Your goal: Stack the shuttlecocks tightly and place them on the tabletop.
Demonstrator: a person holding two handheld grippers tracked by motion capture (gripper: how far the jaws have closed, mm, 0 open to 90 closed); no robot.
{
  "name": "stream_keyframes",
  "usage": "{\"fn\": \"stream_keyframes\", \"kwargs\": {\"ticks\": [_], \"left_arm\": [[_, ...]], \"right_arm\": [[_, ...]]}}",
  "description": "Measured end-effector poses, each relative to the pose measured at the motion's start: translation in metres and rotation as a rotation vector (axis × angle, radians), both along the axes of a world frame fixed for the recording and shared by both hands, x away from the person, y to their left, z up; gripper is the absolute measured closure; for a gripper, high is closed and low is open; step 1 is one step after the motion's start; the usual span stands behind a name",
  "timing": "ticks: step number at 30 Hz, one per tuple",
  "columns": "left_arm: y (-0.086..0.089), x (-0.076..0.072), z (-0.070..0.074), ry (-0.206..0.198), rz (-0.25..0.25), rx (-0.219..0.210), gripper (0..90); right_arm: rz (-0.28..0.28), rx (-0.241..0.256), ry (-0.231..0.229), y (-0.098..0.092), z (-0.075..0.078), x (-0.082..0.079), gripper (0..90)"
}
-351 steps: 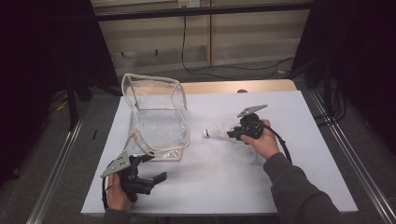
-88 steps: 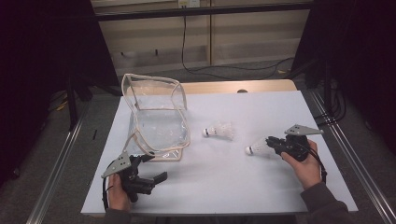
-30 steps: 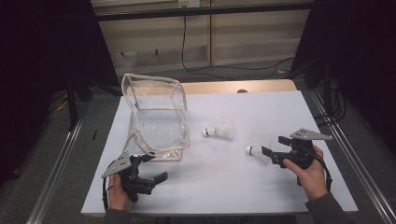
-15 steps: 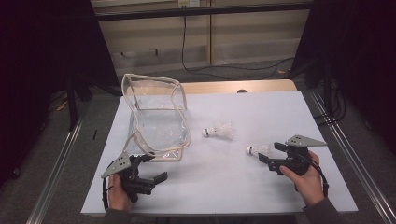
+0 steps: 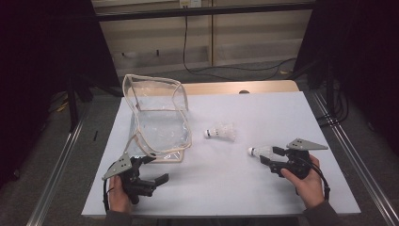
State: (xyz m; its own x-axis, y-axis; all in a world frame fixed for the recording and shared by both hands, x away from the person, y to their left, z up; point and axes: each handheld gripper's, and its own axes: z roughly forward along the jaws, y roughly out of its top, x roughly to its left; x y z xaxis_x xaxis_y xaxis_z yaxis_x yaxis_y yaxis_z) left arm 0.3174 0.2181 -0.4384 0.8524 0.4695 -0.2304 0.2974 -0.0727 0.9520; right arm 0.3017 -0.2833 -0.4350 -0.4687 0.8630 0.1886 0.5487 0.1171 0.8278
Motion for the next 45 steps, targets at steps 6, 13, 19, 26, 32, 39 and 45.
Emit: {"fn": "stream_keyframes", "kwargs": {"ticks": [6, 13, 19, 26, 32, 39, 45], "left_arm": [[0.000, 0.000, 0.000, -0.004, 0.000, 0.006, 3.0], [0.001, 0.000, 0.000, -0.004, 0.000, 0.006, 3.0], [0.000, -0.001, 0.000, -0.003, -0.002, 0.008, 3.0], [0.000, -0.001, 0.000, -0.002, -0.002, 0.008, 3.0], [0.000, -0.001, 0.000, -0.003, -0.001, 0.009, 3.0], [0.001, 0.000, 0.000, -0.003, 0.000, 0.010, 3.0], [0.001, -0.001, 0.000, -0.001, -0.001, 0.010, 3.0]], "right_arm": [[0.001, 0.001, 0.006, 0.001, -0.003, 0.000, 43.7], [0.007, -0.001, 0.011, 0.001, -0.006, 0.001, 51.8], [-0.001, -0.016, 0.015, 0.001, -0.009, 0.002, 59.2], [-0.013, -0.027, 0.012, 0.000, -0.010, 0.004, 69.0], [-0.002, -0.026, 0.011, 0.002, -0.009, 0.005, 76.4], [0.004, -0.004, 0.008, 0.001, -0.006, 0.008, 83.1], [0.008, 0.030, 0.010, -0.002, -0.003, 0.010, 88.6]]}}
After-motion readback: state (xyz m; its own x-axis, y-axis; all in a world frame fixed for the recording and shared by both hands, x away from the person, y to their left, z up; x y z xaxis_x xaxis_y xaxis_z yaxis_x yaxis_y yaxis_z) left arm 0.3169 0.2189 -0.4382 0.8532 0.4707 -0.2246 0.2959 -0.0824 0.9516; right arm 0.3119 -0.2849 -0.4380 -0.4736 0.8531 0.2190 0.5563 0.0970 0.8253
